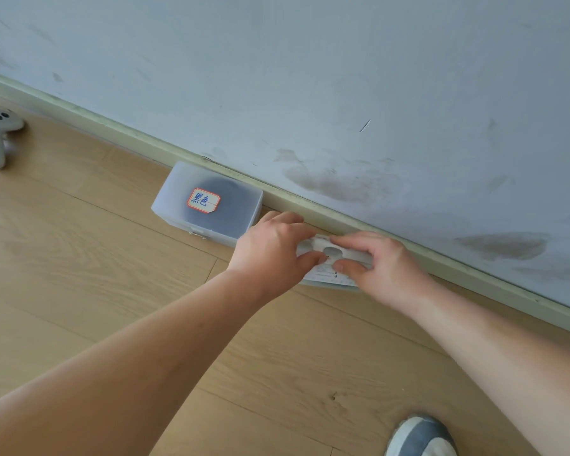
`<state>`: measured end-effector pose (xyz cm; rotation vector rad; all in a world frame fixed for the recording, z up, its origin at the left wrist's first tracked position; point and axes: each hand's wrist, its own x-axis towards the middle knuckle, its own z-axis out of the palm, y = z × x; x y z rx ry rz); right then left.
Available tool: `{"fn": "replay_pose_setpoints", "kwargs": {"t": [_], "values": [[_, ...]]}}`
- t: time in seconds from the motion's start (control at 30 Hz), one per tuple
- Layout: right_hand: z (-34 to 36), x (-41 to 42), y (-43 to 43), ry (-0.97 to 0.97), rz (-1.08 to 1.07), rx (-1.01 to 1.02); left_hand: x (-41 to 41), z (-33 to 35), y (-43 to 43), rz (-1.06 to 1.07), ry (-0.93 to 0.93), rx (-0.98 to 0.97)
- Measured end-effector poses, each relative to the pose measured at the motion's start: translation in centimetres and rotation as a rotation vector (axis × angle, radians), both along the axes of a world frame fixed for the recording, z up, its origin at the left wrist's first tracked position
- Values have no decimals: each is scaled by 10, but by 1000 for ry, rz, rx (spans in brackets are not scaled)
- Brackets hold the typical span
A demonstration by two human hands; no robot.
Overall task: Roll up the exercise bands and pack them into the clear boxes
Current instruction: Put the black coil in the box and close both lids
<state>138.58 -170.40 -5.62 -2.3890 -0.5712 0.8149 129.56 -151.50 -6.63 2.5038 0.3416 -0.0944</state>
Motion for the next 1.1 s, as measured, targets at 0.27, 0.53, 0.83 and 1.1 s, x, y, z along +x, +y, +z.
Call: {"fn": "replay_pose_setpoints", "kwargs": {"t": [0.27,0.53,0.83,1.1], "values": [[-1,-7,-2,-13,-20,16,-16,4,-5,342,147,-338],[6,-10,-10,-37,115,-9,-22,5,3,269,202,-377],[12,-10,1,18,97,-80,-25,-5,-2,139,65,-222],[9,-3,-10,62,-2,-2,-19,-7,-1,66,-48,-103]]}}
